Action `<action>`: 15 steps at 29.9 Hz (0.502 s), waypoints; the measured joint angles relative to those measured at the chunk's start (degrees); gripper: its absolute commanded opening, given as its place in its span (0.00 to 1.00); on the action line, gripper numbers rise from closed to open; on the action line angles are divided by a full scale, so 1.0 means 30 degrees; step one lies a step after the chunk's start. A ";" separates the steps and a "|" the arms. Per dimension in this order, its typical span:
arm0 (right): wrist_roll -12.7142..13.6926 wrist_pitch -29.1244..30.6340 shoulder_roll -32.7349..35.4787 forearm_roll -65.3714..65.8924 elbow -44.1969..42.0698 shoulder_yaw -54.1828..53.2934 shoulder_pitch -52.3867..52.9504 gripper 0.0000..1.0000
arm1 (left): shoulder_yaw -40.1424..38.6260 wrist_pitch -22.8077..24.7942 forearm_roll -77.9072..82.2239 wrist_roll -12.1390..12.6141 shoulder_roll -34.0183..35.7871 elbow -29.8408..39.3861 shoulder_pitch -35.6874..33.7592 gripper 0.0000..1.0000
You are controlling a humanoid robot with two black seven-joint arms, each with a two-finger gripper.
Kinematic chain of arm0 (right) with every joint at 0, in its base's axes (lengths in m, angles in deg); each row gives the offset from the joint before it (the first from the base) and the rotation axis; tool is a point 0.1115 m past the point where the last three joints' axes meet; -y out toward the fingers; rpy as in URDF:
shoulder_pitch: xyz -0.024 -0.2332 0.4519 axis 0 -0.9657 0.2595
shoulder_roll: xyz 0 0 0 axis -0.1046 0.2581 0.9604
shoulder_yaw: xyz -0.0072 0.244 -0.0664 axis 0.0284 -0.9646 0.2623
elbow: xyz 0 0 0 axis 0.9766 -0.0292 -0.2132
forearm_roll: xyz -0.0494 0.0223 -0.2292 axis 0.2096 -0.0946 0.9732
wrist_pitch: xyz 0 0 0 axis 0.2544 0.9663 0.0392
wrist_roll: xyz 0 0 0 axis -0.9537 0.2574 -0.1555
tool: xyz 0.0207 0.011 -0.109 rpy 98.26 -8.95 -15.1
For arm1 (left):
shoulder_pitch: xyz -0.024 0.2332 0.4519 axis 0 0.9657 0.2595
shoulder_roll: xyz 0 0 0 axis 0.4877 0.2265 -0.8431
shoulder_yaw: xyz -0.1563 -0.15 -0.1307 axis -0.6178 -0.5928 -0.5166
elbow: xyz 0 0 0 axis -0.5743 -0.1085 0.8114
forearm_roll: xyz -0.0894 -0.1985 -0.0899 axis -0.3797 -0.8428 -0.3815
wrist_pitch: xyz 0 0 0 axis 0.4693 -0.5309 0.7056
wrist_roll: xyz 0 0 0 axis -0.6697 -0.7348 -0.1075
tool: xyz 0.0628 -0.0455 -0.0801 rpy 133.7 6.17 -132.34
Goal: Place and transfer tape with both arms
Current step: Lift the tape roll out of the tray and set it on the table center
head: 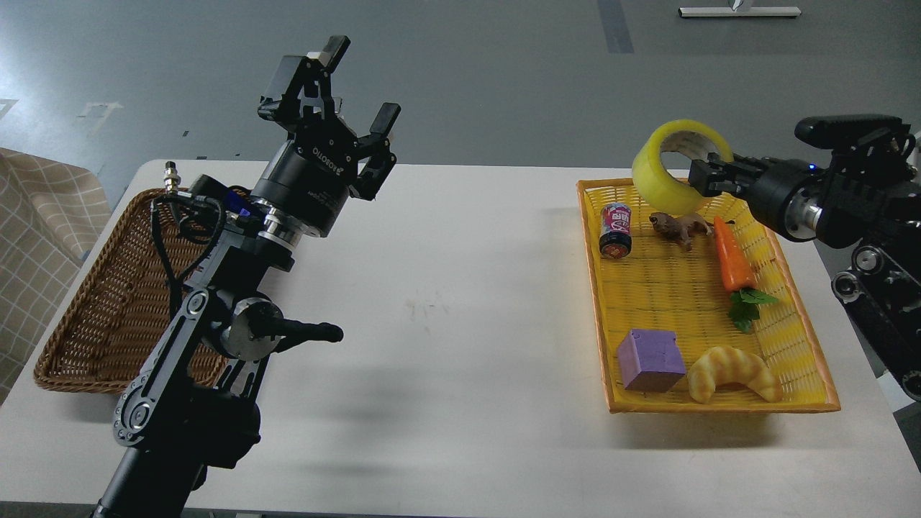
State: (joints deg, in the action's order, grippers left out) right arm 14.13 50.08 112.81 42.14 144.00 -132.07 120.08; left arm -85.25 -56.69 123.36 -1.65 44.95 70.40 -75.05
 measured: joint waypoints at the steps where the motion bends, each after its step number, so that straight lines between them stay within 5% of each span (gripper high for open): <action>1: 0.0029 0.0001 -0.0496 -0.0037 -0.0013 0.0159 0.0125 0.00 | -0.0004 -0.0007 -0.0001 0.0000 0.0000 -0.0001 0.0000 0.98; 15: 0.0617 -0.0009 -0.6427 -0.0512 -0.1046 0.2339 0.0361 0.00 | -0.0082 -0.0048 -0.0005 0.0000 0.0001 0.0048 -0.0007 0.98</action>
State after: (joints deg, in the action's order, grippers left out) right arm 15.98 50.05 93.53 40.60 140.86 -125.05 121.16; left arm -85.50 -56.84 123.35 -1.65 44.95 70.54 -75.07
